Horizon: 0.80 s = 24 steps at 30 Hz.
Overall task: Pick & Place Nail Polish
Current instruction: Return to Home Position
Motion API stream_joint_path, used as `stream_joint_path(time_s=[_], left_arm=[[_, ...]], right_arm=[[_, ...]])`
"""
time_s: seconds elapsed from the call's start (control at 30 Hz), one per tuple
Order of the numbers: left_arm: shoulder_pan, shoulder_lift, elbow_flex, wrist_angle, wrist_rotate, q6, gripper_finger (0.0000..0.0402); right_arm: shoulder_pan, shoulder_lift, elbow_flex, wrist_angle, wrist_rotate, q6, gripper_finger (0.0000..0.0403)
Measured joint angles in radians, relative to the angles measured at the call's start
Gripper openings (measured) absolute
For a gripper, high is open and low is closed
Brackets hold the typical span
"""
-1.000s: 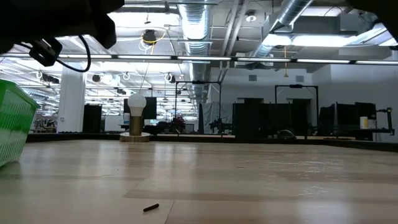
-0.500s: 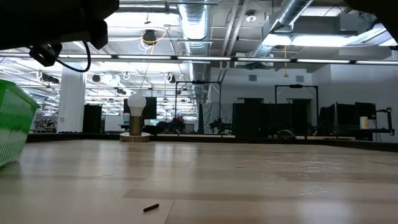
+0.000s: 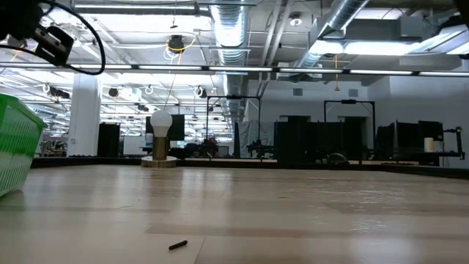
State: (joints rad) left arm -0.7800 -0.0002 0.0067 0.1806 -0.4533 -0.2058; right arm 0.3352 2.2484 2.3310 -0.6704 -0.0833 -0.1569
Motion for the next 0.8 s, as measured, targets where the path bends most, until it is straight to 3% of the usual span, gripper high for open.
stream_joint_path(time_s=[0.17, 0.3, 0.4, 0.53, 0.8], left_arm=[[0.113, 0.0, 0.0, 0.068, 0.253, 0.065, 0.0004], [0.24, 0.0, 0.0, 0.005, 0.354, 0.02, 0.0003], [0.344, 0.0, 0.0, -0.031, 0.47, -0.012, 0.0005], [0.493, 0.0, 0.0, -0.058, 0.617, -0.03, 0.0005], [0.737, 0.0, -0.001, -0.095, 0.778, -0.063, 0.0006]], right_arm=[[-0.069, -0.177, -0.006, -0.124, -0.124, -0.052, 0.0143], [-0.105, -0.321, -0.004, -0.184, -0.139, -0.084, 0.0103], [-0.124, -0.422, -0.083, -0.184, -0.14, -0.09, 0.0065], [-0.144, -0.584, -0.329, -0.078, -0.142, -0.082, 0.0011], [-0.18, -0.983, -1.052, 0.57, -0.156, 0.078, 0.0002]])
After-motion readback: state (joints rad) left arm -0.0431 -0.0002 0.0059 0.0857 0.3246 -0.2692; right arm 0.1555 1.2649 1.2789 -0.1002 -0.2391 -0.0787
